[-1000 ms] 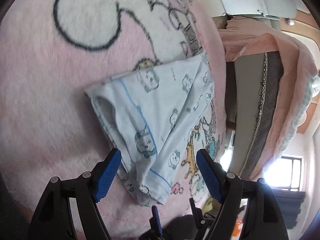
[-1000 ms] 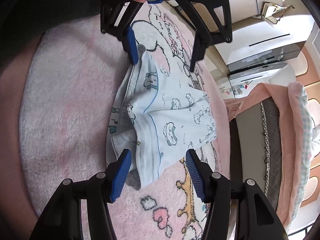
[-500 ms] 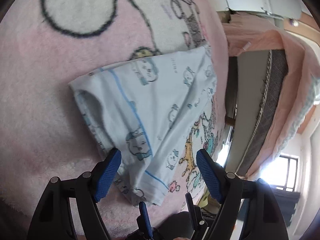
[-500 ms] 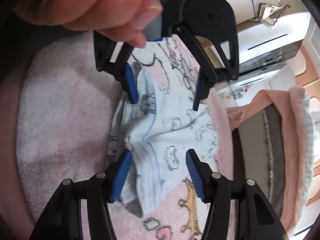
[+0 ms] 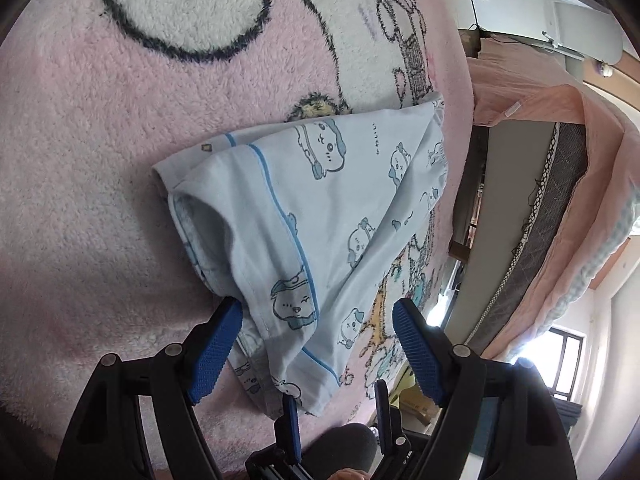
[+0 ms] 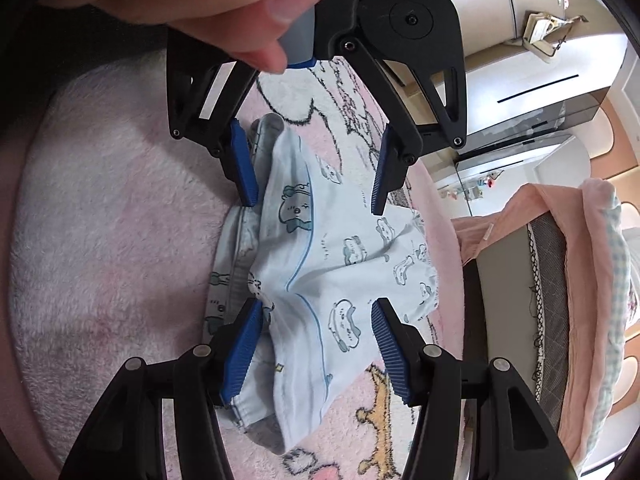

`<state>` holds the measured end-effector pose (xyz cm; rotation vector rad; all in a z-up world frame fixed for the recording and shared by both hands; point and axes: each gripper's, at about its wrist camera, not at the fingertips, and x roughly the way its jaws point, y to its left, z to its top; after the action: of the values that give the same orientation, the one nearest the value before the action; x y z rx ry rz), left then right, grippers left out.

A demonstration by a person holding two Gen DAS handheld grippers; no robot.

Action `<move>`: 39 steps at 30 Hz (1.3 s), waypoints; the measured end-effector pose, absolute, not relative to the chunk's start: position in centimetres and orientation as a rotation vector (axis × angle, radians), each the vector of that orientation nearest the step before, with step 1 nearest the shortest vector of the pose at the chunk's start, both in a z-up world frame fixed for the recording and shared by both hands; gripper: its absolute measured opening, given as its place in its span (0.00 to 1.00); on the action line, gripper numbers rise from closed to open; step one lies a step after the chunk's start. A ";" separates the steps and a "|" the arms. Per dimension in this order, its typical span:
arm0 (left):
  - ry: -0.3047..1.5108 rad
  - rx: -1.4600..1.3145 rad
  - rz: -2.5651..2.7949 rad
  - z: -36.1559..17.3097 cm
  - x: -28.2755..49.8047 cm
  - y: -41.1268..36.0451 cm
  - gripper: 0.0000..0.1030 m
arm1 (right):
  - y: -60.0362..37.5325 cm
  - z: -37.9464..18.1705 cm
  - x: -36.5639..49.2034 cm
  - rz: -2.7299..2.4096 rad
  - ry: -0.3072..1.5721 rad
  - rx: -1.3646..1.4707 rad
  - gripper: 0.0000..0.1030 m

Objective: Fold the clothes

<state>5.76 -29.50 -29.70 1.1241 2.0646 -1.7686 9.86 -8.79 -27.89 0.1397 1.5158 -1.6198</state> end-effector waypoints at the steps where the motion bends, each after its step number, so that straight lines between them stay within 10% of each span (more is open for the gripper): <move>1: 2.063 1.130 -1.768 -29.8 5.6 -29.5 0.75 | -8.8 -27.9 9.9 -1.623 1.520 0.137 0.54; 9: 2.031 1.142 -1.778 -29.6 5.3 -29.5 0.74 | -8.5 -27.6 9.9 -1.623 1.488 0.151 0.52; 12: 2.015 1.142 -1.786 -29.6 5.2 -29.4 0.74 | -8.5 -27.4 9.5 -1.637 1.467 0.185 0.34; 19: 1.990 1.120 -1.783 -29.9 5.5 -29.3 0.27 | -8.6 -27.4 8.5 -1.664 1.444 0.240 0.14; 29: 1.906 1.044 -1.892 -27.9 6.0 -29.6 0.04 | -8.4 -27.6 8.8 -1.629 1.416 0.273 0.02; 39: 1.944 1.011 -1.906 -28.2 6.1 -29.7 0.02 | -8.5 -27.3 8.4 -1.648 1.400 0.272 0.00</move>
<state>6.14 -29.73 -28.19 1.0113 1.9440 -1.9061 8.44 -8.47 -27.26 0.2720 1.3996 -1.6484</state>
